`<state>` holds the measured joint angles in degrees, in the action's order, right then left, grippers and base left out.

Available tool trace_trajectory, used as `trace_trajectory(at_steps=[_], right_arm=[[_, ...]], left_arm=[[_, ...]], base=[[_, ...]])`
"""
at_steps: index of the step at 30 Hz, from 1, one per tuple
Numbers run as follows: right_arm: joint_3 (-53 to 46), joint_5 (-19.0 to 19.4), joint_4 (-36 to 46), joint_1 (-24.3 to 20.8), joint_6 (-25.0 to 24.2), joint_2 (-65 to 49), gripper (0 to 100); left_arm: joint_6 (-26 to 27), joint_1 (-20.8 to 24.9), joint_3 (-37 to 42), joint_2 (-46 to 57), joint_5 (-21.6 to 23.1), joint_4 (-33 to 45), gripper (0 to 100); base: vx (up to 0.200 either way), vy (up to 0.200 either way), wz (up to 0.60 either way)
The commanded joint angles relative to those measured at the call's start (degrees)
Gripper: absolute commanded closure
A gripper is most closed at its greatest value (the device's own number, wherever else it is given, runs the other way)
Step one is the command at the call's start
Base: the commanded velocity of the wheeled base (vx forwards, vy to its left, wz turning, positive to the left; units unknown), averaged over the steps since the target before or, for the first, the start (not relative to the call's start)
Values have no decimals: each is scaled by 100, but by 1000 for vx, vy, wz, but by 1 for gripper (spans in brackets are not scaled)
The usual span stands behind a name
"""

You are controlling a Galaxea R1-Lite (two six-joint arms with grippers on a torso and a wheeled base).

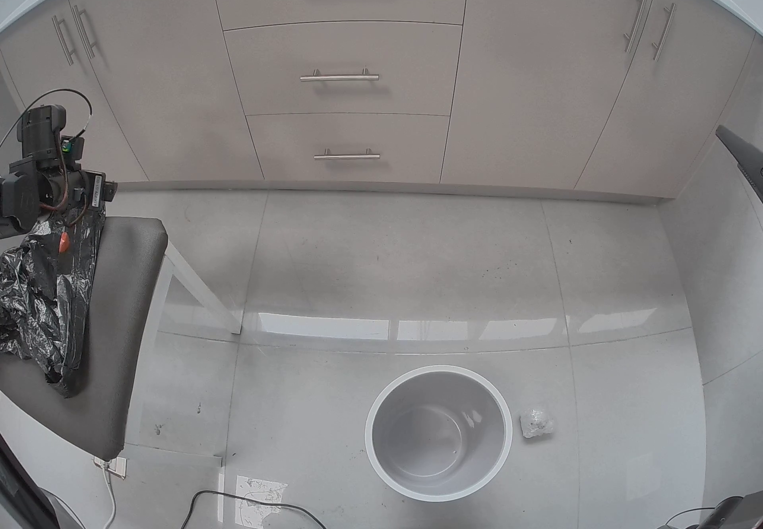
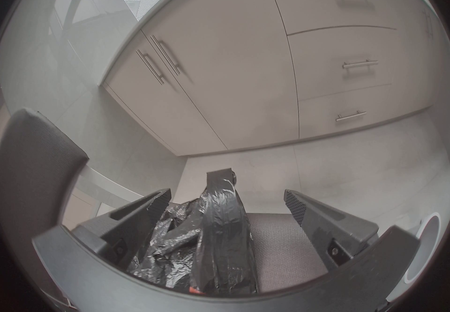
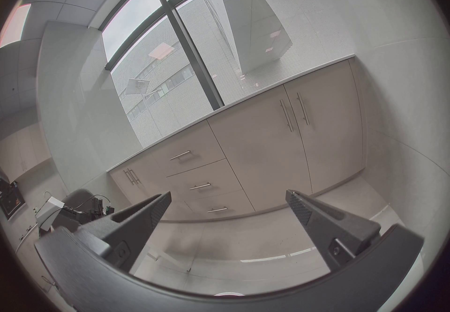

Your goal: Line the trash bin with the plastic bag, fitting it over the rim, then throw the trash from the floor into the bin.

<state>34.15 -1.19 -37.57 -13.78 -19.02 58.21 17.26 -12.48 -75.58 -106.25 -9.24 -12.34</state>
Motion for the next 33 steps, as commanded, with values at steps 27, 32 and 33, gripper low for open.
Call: trace_trajectory(at_steps=[27, 32, 33], right_arm=[[-4, -4, -13, -20, -14, 33, 0], [-4, 5, -13, -20, -23, 33, 0], [-4, -4, -13, -20, -14, 33, 0]], left_arm=[[49, -193, -370, -765, -535, -348, 0], [58, -237, -387, -853, -640, -348, 0], [49, -237, -396, -862, -640, -348, 0]], base=[[0, 0, 0], [0, 0, 0], [0, 0, 0]])
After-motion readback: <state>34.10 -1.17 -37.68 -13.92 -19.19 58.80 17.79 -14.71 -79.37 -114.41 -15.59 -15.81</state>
